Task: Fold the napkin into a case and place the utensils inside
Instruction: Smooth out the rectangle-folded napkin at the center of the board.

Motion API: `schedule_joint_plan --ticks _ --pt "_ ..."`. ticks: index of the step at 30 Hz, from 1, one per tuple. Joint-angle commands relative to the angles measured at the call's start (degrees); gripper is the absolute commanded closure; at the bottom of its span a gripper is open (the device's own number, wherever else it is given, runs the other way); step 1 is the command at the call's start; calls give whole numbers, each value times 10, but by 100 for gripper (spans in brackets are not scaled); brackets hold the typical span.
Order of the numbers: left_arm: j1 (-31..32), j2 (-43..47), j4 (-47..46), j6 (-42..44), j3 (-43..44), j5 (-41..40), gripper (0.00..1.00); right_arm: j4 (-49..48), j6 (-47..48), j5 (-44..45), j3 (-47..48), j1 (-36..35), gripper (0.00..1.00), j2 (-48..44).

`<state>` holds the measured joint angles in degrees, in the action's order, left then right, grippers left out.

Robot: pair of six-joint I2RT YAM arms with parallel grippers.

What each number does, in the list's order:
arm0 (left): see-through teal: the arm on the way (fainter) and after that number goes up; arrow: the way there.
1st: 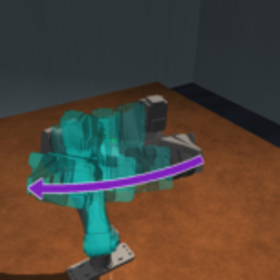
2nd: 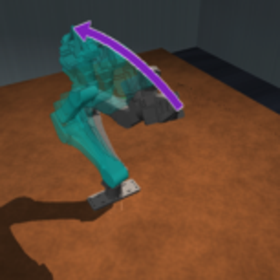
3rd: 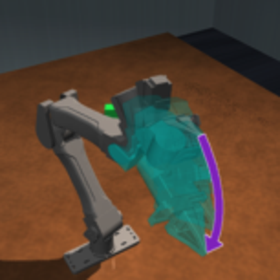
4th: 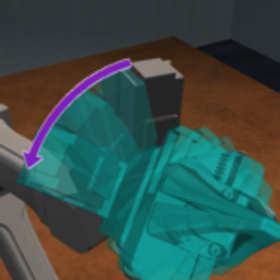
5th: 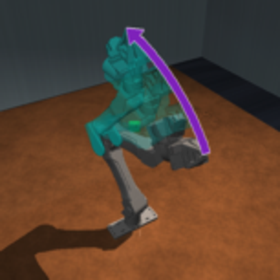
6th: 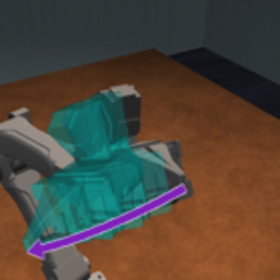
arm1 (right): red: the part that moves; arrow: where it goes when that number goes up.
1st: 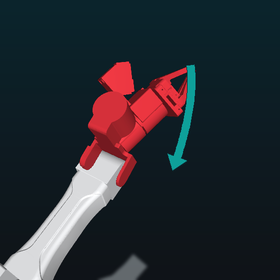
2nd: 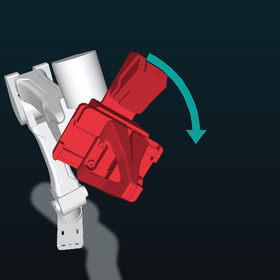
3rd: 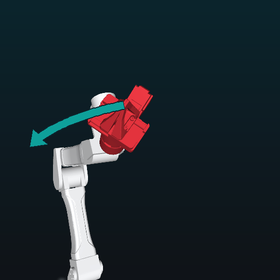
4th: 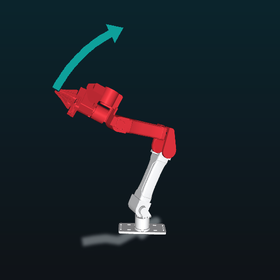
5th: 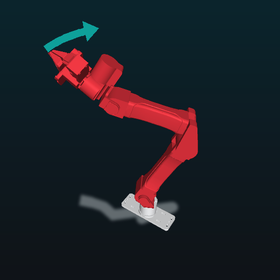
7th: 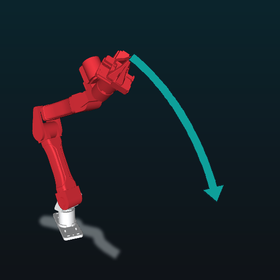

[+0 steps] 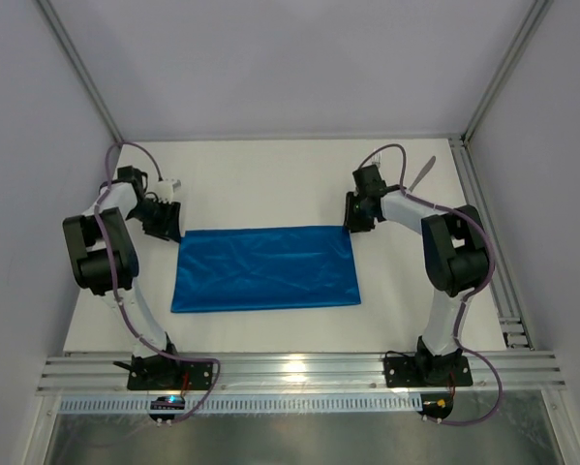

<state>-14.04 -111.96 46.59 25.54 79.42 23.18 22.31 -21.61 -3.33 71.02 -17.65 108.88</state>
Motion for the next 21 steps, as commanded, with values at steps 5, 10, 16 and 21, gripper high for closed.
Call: schedule_joint_plan --ticks 5,10,16,21 --pt "2 -19 -33 -10 9 32 57 -2 16 13 10 9 66 0" --pt "16 -33 -30 -14 15 45 65 -14 15 -4 4 10 73 4" --pt "26 -33 -33 -10 5 41 81 -23 13 -23 3 10 83 8" --pt "26 -22 -34 -14 4 41 94 -24 10 -27 3 10 96 7"
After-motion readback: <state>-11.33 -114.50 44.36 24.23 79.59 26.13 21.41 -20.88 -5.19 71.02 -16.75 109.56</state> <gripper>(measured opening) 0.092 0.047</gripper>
